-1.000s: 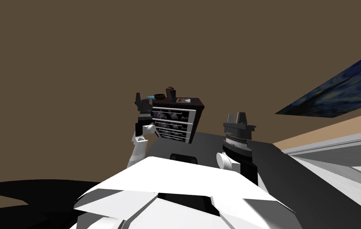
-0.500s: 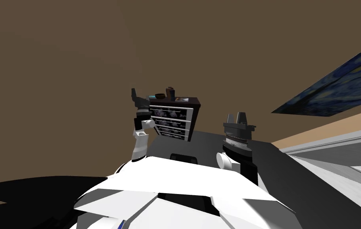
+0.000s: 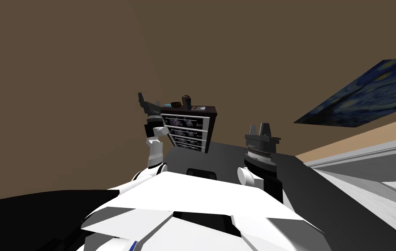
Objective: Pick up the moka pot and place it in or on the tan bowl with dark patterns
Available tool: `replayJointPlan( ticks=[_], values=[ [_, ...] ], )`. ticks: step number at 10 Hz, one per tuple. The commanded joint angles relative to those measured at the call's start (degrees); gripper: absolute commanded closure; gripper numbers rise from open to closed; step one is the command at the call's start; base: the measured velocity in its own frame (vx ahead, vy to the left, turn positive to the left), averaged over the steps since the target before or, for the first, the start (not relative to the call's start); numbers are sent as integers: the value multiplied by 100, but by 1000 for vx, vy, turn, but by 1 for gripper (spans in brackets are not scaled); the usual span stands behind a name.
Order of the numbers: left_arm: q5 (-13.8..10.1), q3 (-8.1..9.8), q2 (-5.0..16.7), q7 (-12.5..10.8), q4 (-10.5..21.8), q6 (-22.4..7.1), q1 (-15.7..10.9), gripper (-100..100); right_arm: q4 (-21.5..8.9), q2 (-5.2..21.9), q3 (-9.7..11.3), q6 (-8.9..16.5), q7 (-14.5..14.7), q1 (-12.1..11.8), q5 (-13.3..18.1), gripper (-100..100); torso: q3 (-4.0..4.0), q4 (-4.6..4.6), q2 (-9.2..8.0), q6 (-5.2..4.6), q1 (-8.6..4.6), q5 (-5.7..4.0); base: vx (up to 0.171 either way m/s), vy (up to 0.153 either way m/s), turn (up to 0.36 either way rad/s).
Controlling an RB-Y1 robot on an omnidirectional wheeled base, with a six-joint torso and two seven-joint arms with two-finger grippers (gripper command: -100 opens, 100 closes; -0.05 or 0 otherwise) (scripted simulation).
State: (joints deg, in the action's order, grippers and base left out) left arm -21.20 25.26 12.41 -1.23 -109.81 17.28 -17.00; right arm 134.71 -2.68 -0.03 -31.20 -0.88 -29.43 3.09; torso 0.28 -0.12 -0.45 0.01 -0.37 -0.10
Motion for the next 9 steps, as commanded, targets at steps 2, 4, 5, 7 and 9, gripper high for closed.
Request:
replayJointPlan(
  ticks=[2,4,5,7,9],
  values=[
    [-155,289,4,35,344,-46,-417,-100,0,1,0,0,0,-1,0,0,-13,5,23,0,15,3,-61,-45,27],
    [-294,535,8,73,597,-119,-783,-100,0,0,0,0,0,0,0,0,-10,4,17,0,13,3,-106,-79,37],
    [-294,566,8,73,689,-119,-955,-100,0,0,0,0,0,0,0,0,-5,3,7,2,3,2,-103,-82,33],
    [-427,836,11,119,978,-189,-1282,-100,0,1,-1,0,0,-1,0,0,-16,6,28,0,18,4,-57,-43,17],
    [-427,852,11,119,993,-189,-1470,-100,0,1,0,0,0,-1,0,0,-13,6,23,0,15,4,-58,-46,19]
  ],
)
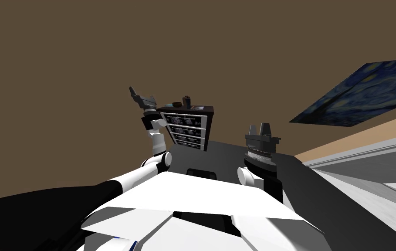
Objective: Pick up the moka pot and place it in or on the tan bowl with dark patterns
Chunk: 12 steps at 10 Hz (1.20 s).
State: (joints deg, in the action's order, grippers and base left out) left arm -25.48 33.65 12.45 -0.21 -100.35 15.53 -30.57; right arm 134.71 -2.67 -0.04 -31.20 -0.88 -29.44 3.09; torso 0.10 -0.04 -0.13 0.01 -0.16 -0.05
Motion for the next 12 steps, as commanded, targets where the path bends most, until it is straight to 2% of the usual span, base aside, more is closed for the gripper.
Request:
replayJointPlan(
  ticks=[1,3,4,5,6,7,8,9,10,11,12],
  values=[
    [-126,286,8,71,286,-82,-286,-100,0,0,0,0,0,0,0,0,0,0,0,0,0,0,-57,-68,38],
    [-126,307,8,71,358,-82,-522,-100,0,0,0,0,0,0,0,0,4,-1,-8,0,-10,-2,-63,-51,21],
    [-246,578,7,133,617,-147,-745,-100,0,0,0,0,0,0,0,0,0,0,-1,0,-1,0,-60,-49,37],
    [-246,607,7,133,676,-147,-925,-100,0,0,0,0,0,0,0,0,1,0,-3,1,-2,1,-62,-53,26],
    [-358,851,6,204,916,-209,-1133,-100,0,0,0,0,0,0,0,0,1,0,-3,0,-4,0,-75,-90,43],
    [-358,912,6,204,1001,-209,-1322,-100,0,-1,0,0,0,0,0,0,3,0,-7,0,-17,-2,-70,-80,27],
    [-463,1140,4,281,1217,-269,-1528,-100,0,0,0,0,0,0,0,0,3,-1,-6,0,-15,-4,-66,-73,42],
    [-463,1221,4,281,1330,-269,-1707,-100,0,0,0,0,0,0,0,0,3,0,-6,1,-14,-2,-54,-57,19],
    [-560,1446,0,366,1483,-325,-1890,-100,0,0,0,0,0,0,0,0,1,0,-2,0,-8,-2,-48,-54,27],
    [-560,1534,0,366,1663,-325,-2084,-100,0,0,0,0,0,0,0,0,-1,1,1,1,-6,0,-40,-52,20],
    [-648,1744,-7,457,1851,-378,-2273,-100,0,0,0,0,0,0,0,0,-3,2,4,0,-5,-1,-41,-67,32]
  ],
)
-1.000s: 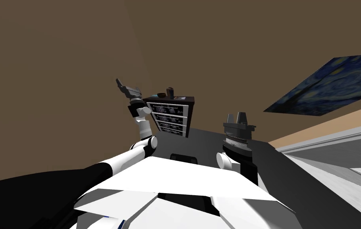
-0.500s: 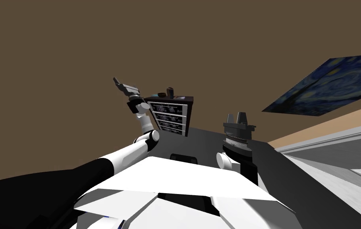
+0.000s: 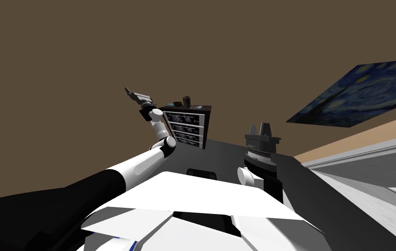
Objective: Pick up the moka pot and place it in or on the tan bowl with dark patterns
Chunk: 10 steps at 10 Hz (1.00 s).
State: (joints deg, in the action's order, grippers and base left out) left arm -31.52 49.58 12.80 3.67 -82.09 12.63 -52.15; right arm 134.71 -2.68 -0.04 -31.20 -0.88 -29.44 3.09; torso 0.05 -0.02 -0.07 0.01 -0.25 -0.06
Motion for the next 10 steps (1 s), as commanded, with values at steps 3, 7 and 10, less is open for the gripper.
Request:
replayJointPlan(
  ticks=[3,7,10],
  values=[
    [-125,569,-51,167,507,-138,-598,-100,0,0,0,0,0,0,0,0,-7,3,12,-1,3,0,-11,-54,17],
    [-261,1095,-84,376,1111,-227,-1230,-100,0,0,0,0,0,-1,0,0,-12,5,21,0,9,1,10,-40,11],
    [-317,1498,-110,486,1498,-266,-1664,-100,0,0,0,0,0,-1,0,0,-17,7,29,-1,5,0,28,-45,7]
  ],
)
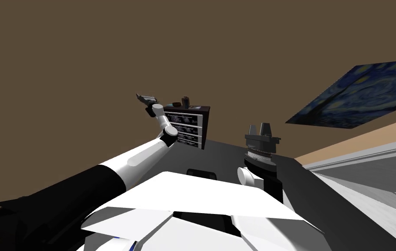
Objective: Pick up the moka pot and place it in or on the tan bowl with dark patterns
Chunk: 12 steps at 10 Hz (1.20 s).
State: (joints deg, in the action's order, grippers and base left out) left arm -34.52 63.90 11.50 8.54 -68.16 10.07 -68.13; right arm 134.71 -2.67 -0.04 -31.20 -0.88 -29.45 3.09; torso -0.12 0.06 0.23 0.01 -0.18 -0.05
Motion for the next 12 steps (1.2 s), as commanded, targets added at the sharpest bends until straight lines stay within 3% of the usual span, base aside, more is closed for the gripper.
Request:
replayJointPlan(
  ticks=[1,8,9,10,11,12],
  values=[
    [-66,286,-12,111,286,-46,-286,-100,0,0,0,0,0,0,0,0,0,0,0,0,0,0,50,-35,9],
    [-168,1207,-160,449,1299,-127,-1161,-100,0,0,0,0,0,-1,0,0,-13,5,23,-1,9,2,72,-30,1],
    [-189,1457,-230,557,1447,-146,-1383,-100,0,0,0,0,0,-1,0,0,-13,6,20,0,8,2,102,-22,2],
    [-189,1459,-230,557,1525,-146,-1383,-100,0,0,0,0,0,-1,0,0,-15,6,26,0,8,2,84,-14,2],
    [-204,1694,-312,661,1712,-160,-1581,-100,0,0,0,0,0,-1,0,0,-13,6,21,1,11,3,92,-16,5],
    [-204,1694,-312,661,1795,-160,-1581,-100,0,0,0,0,0,-1,0,0,-14,6,24,-1,6,1,89,-12,-6]
  ],
)
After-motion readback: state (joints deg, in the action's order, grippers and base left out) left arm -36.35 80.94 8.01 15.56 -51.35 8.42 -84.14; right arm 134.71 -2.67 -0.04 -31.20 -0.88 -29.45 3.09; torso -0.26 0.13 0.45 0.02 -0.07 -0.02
